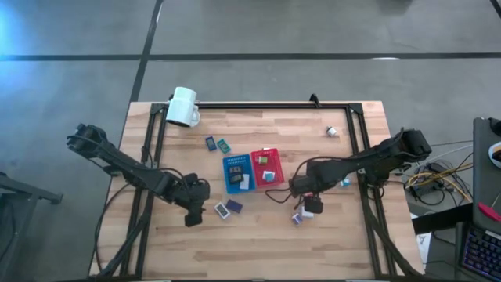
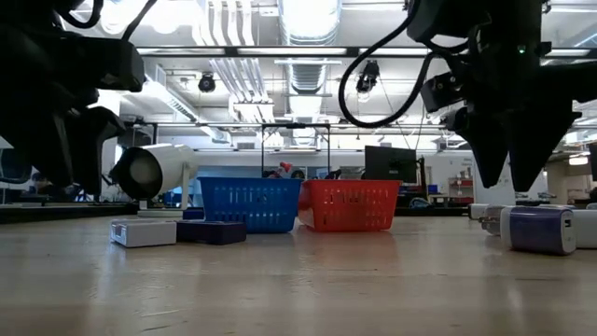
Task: Pick & Place Office items
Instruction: Put the top pink charger adapter into the red bin
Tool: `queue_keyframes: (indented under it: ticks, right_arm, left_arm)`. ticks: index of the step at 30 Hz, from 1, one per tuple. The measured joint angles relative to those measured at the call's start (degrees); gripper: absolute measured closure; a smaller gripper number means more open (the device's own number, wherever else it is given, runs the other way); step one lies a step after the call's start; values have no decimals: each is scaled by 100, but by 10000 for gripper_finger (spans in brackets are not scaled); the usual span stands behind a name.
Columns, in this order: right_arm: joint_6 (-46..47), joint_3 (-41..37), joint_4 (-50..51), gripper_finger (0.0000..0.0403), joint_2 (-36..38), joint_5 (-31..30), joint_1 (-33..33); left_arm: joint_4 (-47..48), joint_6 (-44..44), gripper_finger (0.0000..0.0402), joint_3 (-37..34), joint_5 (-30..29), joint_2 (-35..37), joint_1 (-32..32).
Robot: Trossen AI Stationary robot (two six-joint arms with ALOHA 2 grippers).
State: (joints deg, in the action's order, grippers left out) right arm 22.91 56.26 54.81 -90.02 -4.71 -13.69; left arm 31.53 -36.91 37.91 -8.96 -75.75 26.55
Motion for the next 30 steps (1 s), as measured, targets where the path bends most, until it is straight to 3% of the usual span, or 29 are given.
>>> queue_keyframes:
  ticks: [22, 30]
  right_arm:
    - [-3, -483, -519, 106, -7, 2, 2]
    - [-43, -835, -1201, 106, -7, 24, 2]
  left_arm:
    - [-1, -63, 149, 0, 63, 0, 2]
    - [-2, -68, 149, 0, 64, 0, 2]
